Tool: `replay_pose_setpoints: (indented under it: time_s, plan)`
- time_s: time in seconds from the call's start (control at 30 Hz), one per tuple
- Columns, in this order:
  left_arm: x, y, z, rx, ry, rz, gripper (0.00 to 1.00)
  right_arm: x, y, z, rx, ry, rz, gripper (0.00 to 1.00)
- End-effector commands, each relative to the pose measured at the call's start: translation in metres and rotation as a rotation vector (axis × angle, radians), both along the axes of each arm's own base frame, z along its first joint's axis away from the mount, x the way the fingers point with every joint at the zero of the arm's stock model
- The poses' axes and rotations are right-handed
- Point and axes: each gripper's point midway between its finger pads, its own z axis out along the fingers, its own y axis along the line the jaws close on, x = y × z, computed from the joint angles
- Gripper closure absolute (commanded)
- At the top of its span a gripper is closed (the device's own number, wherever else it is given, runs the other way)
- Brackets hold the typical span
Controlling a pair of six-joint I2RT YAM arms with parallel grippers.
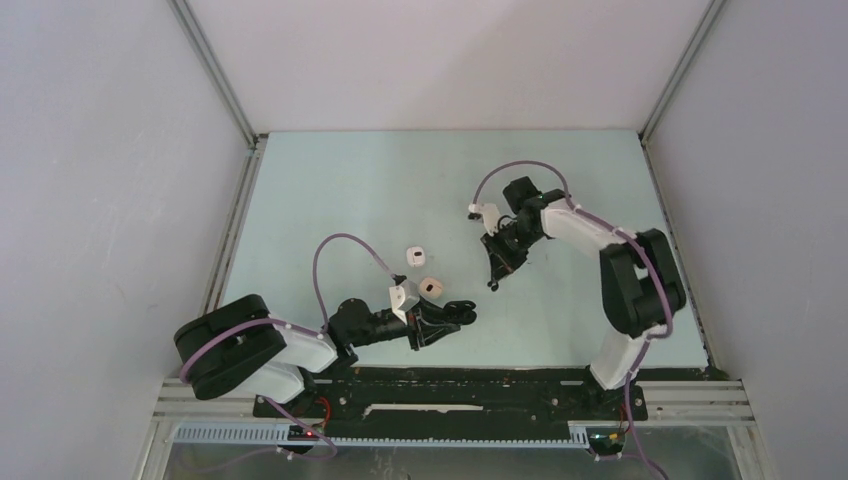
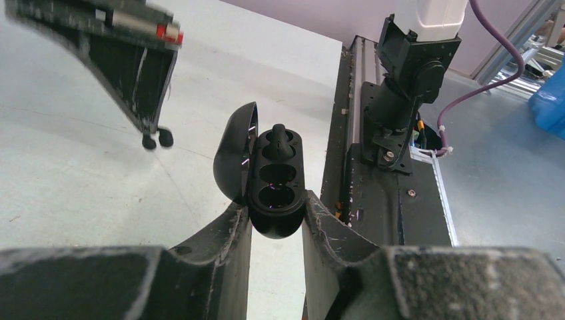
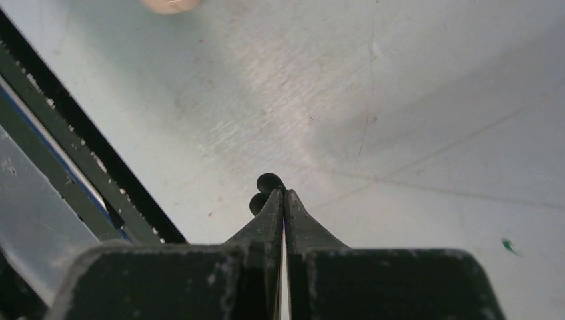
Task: Insert the wireless bluetooth earbuds into the charging case
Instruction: Pick up the left earbud from the center of the board, then insert the left earbud into the left side groove of the charging case.
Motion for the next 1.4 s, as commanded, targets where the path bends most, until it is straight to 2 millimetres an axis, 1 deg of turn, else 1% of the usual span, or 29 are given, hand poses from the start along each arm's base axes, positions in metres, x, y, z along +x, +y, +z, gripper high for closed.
replay_pose_setpoints:
  time_s: [0.0,0.03,0.1,0.17,0.23,0.3,0.4,0.47,0.53,0.6,0.7,0.8,0.9,1.07,1.37]
  plan:
    - [0.006,-0.004,0.022,-0.052,-0.062,0.006,1.00,0.006,-0.004,0.070,0.023,-0.282,0.142,1.00]
    - [0.006,-0.004,0.022,-0.052,-0.060,0.006,1.00,0.006,-0.008,0.083,0.004,-0.348,0.169,1.00]
    - [0.005,-0.005,0.023,-0.053,-0.060,0.003,1.00,-0.001,-0.012,0.111,0.006,-0.460,0.237,1.00]
    - [0.006,-0.005,0.023,-0.052,-0.058,0.004,1.00,-0.011,-0.012,0.140,0.026,-0.570,0.307,1.00]
    - [0.006,-0.005,0.022,-0.047,-0.053,0.006,1.00,-0.029,-0.008,0.166,0.050,-0.682,0.398,1.00]
    - [0.006,-0.005,0.022,-0.045,-0.051,0.006,1.00,-0.048,-0.002,0.188,0.067,-0.788,0.491,1.00]
    - [0.007,-0.006,0.021,-0.042,-0.046,0.007,1.00,-0.066,0.011,0.203,0.064,-0.884,0.597,1.00]
    - [0.008,-0.007,0.020,-0.040,-0.043,0.011,1.00,-0.076,0.023,0.205,0.083,-0.884,0.635,1.00]
    - [0.009,-0.007,0.019,-0.041,-0.036,0.018,1.00,-0.082,0.036,0.203,0.092,-0.891,0.667,1.00]
    - [0.011,-0.007,0.019,-0.045,-0.032,0.025,1.00,-0.084,0.048,0.198,0.103,-0.879,0.675,1.00]
    - [0.013,-0.007,0.018,-0.045,-0.025,0.036,1.00,-0.084,0.058,0.190,0.098,-0.860,0.693,1.00]
    - [0.015,-0.008,0.016,-0.040,-0.011,0.043,1.00,-0.091,0.069,0.182,0.088,-0.859,0.745,1.00]
    - [0.016,-0.009,0.014,-0.033,0.007,0.046,1.00,-0.096,0.077,0.174,0.061,-0.859,0.790,1.00]
    - [0.019,-0.007,0.018,-0.061,0.044,0.051,1.00,-0.103,0.089,0.165,0.047,-0.853,0.825,1.00]
    - [0.018,-0.004,0.025,-0.101,0.056,0.032,1.00,-0.099,0.104,0.151,-0.023,-0.893,0.853,1.00]
